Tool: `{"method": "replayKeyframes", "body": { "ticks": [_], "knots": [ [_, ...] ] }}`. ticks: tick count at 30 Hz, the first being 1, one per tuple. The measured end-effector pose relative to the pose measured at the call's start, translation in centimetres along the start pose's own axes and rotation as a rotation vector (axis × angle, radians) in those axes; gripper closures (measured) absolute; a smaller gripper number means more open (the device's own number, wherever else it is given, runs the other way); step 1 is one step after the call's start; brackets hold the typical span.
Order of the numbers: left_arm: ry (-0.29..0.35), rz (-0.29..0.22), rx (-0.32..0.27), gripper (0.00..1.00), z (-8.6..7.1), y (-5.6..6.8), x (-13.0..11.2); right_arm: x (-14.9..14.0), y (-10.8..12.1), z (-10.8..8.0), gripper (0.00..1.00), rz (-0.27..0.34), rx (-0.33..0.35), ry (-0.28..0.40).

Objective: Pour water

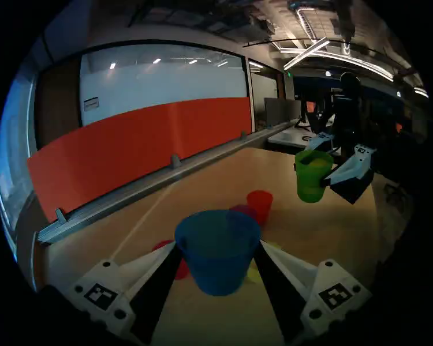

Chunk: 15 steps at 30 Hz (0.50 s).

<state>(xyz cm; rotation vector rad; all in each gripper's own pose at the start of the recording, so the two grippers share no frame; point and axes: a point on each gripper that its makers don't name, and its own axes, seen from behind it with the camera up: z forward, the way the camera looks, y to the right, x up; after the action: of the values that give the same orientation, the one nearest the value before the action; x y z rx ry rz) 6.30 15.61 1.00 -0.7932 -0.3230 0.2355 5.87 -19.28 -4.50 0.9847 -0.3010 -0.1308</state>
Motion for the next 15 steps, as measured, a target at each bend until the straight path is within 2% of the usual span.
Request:
{"method": "replayKeyframes", "body": {
  "ticks": [6, 15],
  "knots": [
    [-0.072, 0.049, -0.016, 0.15, 0.9, 0.4, -2.3, -1.7, 0.2, 0.5, 0.11, 0.005, 0.010, -0.040],
    [-0.158, 0.066, -0.049, 0.15, 2.0, 0.3, -5.2, -3.9, 1.1, 1.1, 0.11, 0.010, 0.013, -0.094]
  ]
}}
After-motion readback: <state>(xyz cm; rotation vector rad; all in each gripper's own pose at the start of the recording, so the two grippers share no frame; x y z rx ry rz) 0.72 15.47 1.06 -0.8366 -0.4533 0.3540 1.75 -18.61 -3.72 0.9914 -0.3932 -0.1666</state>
